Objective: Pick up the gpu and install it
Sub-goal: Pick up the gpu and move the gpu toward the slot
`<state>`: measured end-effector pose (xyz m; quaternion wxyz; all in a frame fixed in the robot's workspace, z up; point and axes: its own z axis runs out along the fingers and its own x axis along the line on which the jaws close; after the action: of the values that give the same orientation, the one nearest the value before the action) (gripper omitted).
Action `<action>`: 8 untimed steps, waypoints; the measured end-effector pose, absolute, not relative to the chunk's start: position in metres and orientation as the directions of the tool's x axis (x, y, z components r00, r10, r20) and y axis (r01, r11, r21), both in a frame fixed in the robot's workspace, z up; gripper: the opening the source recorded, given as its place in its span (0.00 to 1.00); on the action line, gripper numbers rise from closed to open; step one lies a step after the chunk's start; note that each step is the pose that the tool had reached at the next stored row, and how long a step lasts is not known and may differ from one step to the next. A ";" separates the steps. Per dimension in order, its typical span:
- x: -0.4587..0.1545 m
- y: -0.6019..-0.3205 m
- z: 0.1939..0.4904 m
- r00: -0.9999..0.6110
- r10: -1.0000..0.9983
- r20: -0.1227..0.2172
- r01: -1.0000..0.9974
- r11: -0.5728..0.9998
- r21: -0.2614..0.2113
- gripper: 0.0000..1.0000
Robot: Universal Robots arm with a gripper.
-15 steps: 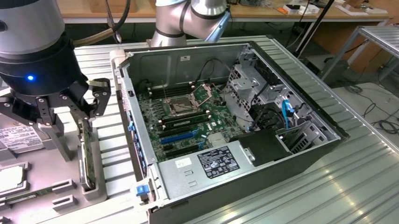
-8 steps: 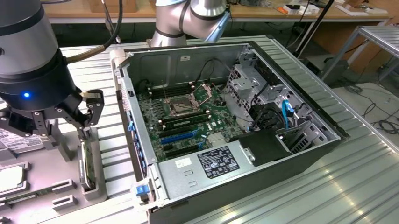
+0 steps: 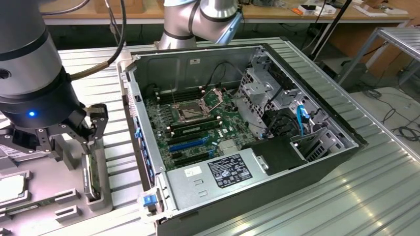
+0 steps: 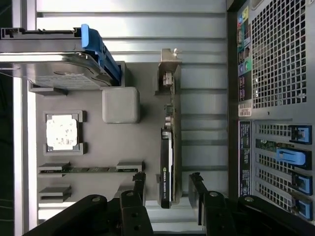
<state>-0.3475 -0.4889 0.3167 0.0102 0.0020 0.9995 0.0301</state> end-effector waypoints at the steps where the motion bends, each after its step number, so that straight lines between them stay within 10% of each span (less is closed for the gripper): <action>1: -0.348 -0.489 0.315 -1.000 0.003 -0.020 0.002 0.998 0.060 0.48; 8: -0.348 -0.489 0.296 -1.000 -0.002 -0.021 -0.003 0.998 0.060 0.48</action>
<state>-0.3475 -0.4888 0.2960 0.0103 -0.0014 0.9995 0.0301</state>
